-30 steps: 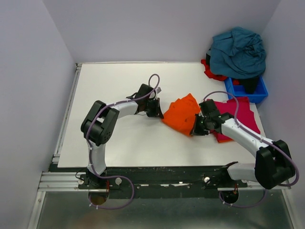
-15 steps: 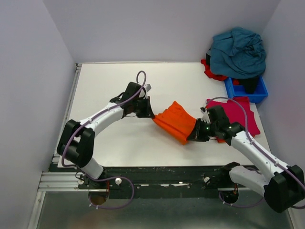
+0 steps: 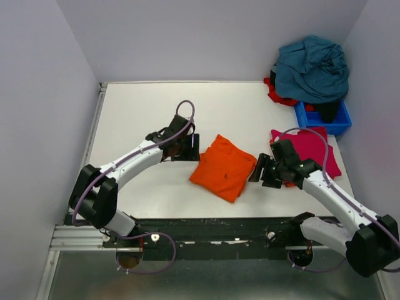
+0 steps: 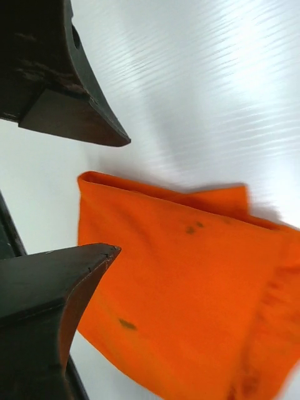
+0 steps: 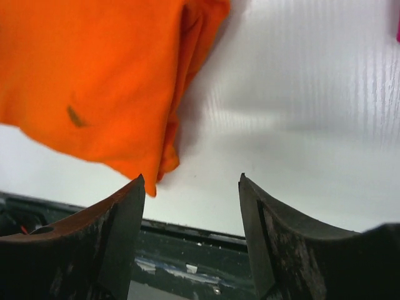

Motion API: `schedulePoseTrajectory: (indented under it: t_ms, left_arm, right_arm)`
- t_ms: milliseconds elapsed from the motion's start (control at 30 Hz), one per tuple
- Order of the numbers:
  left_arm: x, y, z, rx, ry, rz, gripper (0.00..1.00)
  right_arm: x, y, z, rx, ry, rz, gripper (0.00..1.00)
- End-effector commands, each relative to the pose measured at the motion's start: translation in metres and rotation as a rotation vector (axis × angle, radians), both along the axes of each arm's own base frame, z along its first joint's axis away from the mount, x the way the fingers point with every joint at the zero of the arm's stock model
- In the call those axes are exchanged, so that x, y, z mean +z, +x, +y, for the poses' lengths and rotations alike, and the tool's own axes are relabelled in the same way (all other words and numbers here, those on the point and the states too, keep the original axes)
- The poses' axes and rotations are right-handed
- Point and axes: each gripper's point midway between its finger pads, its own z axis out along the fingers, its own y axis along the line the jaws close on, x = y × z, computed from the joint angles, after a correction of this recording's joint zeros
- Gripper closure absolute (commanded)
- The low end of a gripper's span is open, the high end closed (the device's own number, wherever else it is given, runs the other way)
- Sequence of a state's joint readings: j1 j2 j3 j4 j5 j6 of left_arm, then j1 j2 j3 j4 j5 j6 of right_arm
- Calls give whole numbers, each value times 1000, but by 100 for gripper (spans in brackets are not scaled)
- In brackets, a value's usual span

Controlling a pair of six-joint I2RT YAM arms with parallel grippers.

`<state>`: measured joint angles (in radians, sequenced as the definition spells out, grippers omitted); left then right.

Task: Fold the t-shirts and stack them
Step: Fold the long partially folded tshirt into a neat square

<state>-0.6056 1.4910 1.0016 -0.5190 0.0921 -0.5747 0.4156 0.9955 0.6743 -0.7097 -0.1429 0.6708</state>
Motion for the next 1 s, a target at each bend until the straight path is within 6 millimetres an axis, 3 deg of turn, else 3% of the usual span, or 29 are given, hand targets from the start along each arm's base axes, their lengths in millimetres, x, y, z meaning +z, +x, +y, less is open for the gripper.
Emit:
schedulePoseTrajectory:
  t_ms: [0,100,167,367,733,833,967]
  left_arm:
    - [46,57,-1,71,41,-199,26]
    - [48,79,-22,43,-31,-228,26]
    - [40,85,-41,-1,-96,-205,27]
    - [13,107,-68,-37,-147,-171,29]
    - [-7,150,-122,-71,-326,-141,39]
    - [-22,150,-127,-77,-322,-86,45]
    - [-45,154,-119,-38,-270,-50,56]
  right_arm:
    - [-12,36,-3,-111,-42,-52,32]
    - [-18,54,0,-124,-41,-61,31]
    - [-23,64,0,-134,-50,-50,32]
    - [-33,87,1,-157,-16,-65,35]
    - [-55,109,-3,-113,-75,-14,54]
    - [-57,116,-1,-91,-82,-18,55]
    - [-52,132,2,-69,-99,-46,55]
